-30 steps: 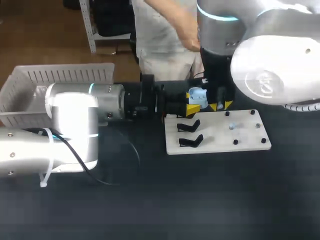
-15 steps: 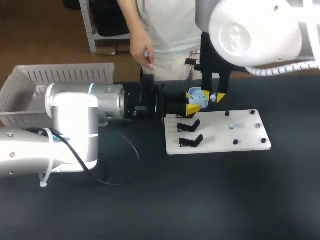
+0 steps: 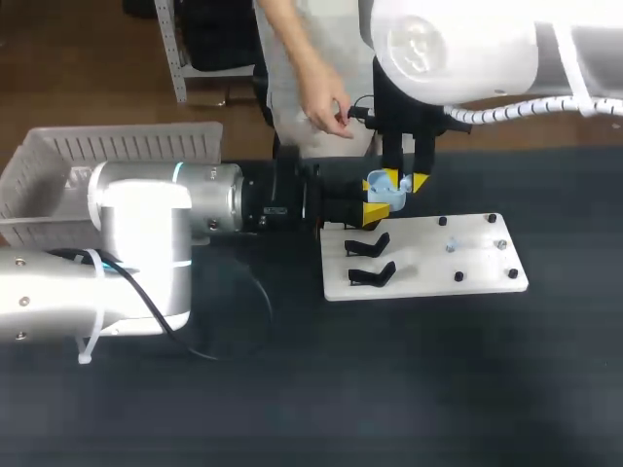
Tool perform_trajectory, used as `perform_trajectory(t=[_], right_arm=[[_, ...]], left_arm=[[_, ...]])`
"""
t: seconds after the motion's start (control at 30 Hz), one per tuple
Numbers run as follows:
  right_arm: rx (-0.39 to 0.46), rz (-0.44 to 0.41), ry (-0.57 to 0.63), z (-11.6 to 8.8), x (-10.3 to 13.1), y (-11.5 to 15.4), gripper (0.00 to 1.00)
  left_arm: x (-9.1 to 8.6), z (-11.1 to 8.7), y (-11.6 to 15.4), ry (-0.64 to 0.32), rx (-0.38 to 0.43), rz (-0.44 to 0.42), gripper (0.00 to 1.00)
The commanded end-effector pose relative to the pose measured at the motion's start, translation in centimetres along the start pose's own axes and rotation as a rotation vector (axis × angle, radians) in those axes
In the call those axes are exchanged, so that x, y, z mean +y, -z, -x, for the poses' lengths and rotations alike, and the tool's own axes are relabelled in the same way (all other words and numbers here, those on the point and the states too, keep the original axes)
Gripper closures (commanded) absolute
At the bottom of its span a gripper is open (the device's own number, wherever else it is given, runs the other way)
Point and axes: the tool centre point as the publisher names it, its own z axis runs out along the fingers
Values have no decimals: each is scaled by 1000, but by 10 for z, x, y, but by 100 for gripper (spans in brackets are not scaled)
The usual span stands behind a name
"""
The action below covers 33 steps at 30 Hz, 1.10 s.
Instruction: Pick up each earbud case from the left stands, insert the matching earbuds, close the lid, and place the case in the box.
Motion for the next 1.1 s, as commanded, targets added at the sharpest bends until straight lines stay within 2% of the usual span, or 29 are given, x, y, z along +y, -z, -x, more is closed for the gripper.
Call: perform_trajectory(t=[0.03, 0.13, 0.17, 0.2, 0.4, 0.5, 1.1], right_arm=[[3, -11, -39, 2, 2, -1, 100], [-24, -36, -159, 11, 4, 1, 100], [7, -18, -207, 13, 5, 3, 100], [3, -44, -234, 15, 5, 3, 100], [60, -24, -331, 17, 9, 3, 100], [87, -24, -343, 16, 9, 3, 100], [88, -40, -330, 13, 15, 0, 100]], left_arm=[[0, -1, 0, -3, -3, 3, 100], [0, -1, 0, -3, -3, 3, 100], [0, -1, 0, -3, -3, 3, 100], [0, -1, 0, -3, -3, 3, 100], [0, -1, 0, -3, -3, 3, 100], [0, -1, 0, -3, -3, 3, 100], [0, -1, 0, -3, -3, 3, 100]])
